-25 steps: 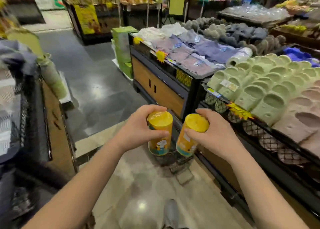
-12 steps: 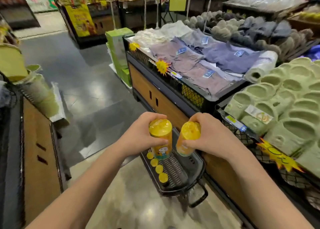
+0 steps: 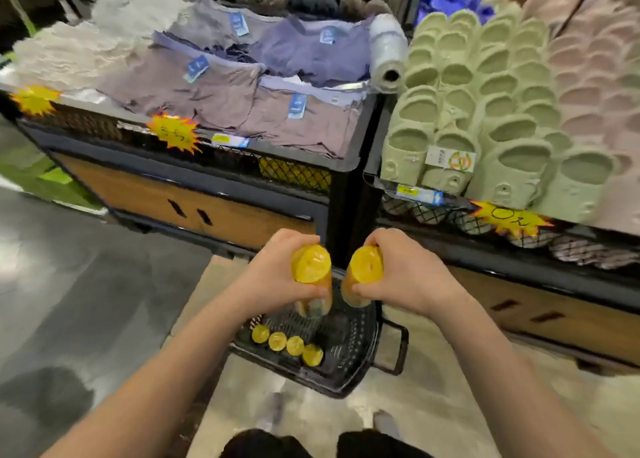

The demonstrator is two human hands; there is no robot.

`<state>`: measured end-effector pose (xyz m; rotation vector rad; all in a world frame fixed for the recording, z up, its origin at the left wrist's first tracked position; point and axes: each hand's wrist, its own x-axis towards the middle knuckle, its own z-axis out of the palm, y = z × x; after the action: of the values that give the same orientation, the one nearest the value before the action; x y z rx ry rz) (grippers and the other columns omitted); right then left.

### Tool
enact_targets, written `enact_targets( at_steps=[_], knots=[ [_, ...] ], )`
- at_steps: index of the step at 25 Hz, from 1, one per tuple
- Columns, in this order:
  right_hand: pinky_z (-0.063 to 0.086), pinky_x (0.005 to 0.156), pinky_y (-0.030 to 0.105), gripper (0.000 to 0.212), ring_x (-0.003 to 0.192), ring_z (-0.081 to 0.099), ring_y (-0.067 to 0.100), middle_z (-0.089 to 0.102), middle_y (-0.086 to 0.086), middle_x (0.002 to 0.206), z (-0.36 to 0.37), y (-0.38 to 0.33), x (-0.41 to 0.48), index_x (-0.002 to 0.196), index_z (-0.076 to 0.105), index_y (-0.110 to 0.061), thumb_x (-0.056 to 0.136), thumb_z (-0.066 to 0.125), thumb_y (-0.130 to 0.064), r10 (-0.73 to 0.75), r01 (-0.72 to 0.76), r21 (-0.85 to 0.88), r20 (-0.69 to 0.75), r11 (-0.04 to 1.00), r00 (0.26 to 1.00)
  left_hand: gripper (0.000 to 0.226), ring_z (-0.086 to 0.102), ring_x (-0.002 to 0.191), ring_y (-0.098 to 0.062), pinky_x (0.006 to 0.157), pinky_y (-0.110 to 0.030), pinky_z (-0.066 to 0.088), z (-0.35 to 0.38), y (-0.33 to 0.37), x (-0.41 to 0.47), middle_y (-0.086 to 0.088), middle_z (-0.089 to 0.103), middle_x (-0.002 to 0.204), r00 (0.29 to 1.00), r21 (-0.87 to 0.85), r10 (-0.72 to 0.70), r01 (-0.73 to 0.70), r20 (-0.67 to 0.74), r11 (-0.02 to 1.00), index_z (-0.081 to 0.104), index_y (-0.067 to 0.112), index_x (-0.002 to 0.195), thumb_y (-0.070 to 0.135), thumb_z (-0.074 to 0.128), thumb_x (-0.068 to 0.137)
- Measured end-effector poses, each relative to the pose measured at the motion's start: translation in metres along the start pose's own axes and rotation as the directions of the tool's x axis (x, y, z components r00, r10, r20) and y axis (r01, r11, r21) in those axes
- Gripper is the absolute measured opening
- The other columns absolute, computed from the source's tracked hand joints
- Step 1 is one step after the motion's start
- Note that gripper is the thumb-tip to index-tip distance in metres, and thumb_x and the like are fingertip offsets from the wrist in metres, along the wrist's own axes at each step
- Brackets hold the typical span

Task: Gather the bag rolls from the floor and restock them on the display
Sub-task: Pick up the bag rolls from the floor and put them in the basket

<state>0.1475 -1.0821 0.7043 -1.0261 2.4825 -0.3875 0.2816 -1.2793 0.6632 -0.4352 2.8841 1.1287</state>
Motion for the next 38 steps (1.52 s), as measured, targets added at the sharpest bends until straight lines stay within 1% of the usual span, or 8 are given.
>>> enact_targets(
  at_steps=[5, 9, 12, 16, 20, 26, 33, 38],
  knots=[
    [0.051, 0.079, 0.038, 0.061, 0.098, 0.056, 0.016, 0.048, -0.012, 0.111, 0.058, 0.022, -0.011, 0.114, 0.048, -0.034, 0.064, 0.079, -0.053, 0.239, -0.231, 0.126, -0.054, 0.965, 0.969, 0.079, 0.038, 0.118, 0.000, 0.102, -0.015, 0.032, 0.032, -0.029, 0.029, 0.011, 0.041, 0.125, 0.985, -0.026, 0.077, -0.074, 0.153, 0.997, 0.050, 0.029, 0.134, 0.038, 0.091, 0.067],
    [0.051, 0.084, 0.036, 0.063, 0.104, 0.056, 0.014, 0.052, -0.013, 0.114, 0.143, 0.062, 0.007, 0.118, 0.051, -0.033, 0.066, 0.080, -0.051, 0.302, -0.290, 0.168, -0.049, 0.942, 0.952, 0.076, 0.038, 0.117, 0.002, 0.100, -0.003, 0.028, 0.100, -0.076, 0.047, 0.021, 0.041, 0.119, 0.979, -0.044, 0.073, -0.066, 0.193, 0.997, 0.049, 0.030, 0.131, 0.030, 0.091, 0.069],
    [0.048, 0.091, 0.037, 0.062, 0.112, 0.053, 0.018, 0.054, -0.008, 0.121, 0.227, 0.097, 0.032, 0.124, 0.052, -0.029, 0.070, 0.079, -0.042, 0.315, -0.312, 0.168, 0.013, 0.935, 0.949, 0.075, 0.042, 0.115, 0.004, 0.096, -0.012, 0.033, 0.161, -0.128, 0.063, 0.018, 0.047, 0.123, 0.984, -0.029, 0.035, -0.030, 0.174, 0.999, 0.051, 0.031, 0.131, 0.036, 0.091, 0.069],
    [0.045, 0.092, 0.037, 0.067, 0.120, 0.048, 0.023, 0.049, -0.004, 0.130, 0.341, 0.139, 0.068, 0.130, 0.045, -0.026, 0.073, 0.079, -0.035, 0.301, -0.309, 0.068, 0.109, 0.949, 0.947, 0.071, 0.045, 0.117, 0.002, 0.098, -0.006, 0.030, 0.245, -0.200, 0.083, 0.016, 0.053, 0.124, 0.982, 0.007, 0.001, -0.002, 0.189, 1.000, 0.056, 0.029, 0.129, 0.036, 0.092, 0.068],
    [0.045, 0.096, 0.038, 0.069, 0.125, 0.047, 0.028, 0.048, 0.005, 0.134, 0.428, 0.163, 0.109, 0.135, 0.043, -0.016, 0.078, 0.080, -0.026, 0.308, -0.306, -0.041, 0.186, 0.951, 0.933, 0.072, 0.048, 0.119, -0.003, 0.107, -0.026, 0.038, 0.308, -0.255, 0.098, 0.016, 0.054, 0.126, 0.977, 0.016, -0.052, 0.050, 0.205, 0.999, 0.055, 0.033, 0.130, 0.029, 0.091, 0.068],
    [0.050, 0.089, 0.038, 0.064, 0.126, 0.050, 0.030, 0.049, 0.013, 0.137, 0.536, 0.184, 0.171, 0.139, 0.038, -0.011, 0.087, 0.073, -0.018, 0.471, -0.428, -0.198, 0.353, 0.882, 0.808, 0.073, 0.048, 0.122, -0.007, 0.107, -0.030, 0.040, 0.369, -0.317, 0.116, 0.018, 0.051, 0.126, 0.968, 0.028, -0.112, 0.109, 0.222, 0.994, 0.052, 0.040, 0.128, 0.026, 0.092, 0.069],
    [0.048, 0.095, 0.043, 0.067, 0.130, 0.047, 0.035, 0.045, 0.021, 0.143, 0.605, 0.194, 0.203, 0.154, 0.022, -0.004, 0.097, 0.057, -0.011, 0.479, -0.384, -0.288, 0.491, 0.877, 0.728, 0.070, 0.042, 0.113, 0.001, 0.091, 0.002, 0.024, 0.407, -0.361, 0.126, 0.015, 0.048, 0.123, 0.972, 0.011, -0.115, 0.115, 0.204, 0.993, 0.052, 0.032, 0.129, 0.021, 0.090, 0.071],
    [0.046, 0.100, 0.037, 0.047, 0.130, 0.053, 0.029, 0.052, 0.016, 0.141, 0.621, 0.203, 0.212, 0.144, 0.040, -0.001, 0.100, 0.053, -0.010, 0.501, -0.458, -0.221, 0.522, 0.861, 0.691, 0.069, 0.043, 0.116, -0.001, 0.094, 0.005, 0.021, 0.432, -0.373, 0.142, 0.012, 0.050, 0.124, 0.979, -0.034, -0.065, 0.073, 0.194, 0.997, 0.056, 0.028, 0.128, 0.018, 0.090, 0.069]
  ],
)
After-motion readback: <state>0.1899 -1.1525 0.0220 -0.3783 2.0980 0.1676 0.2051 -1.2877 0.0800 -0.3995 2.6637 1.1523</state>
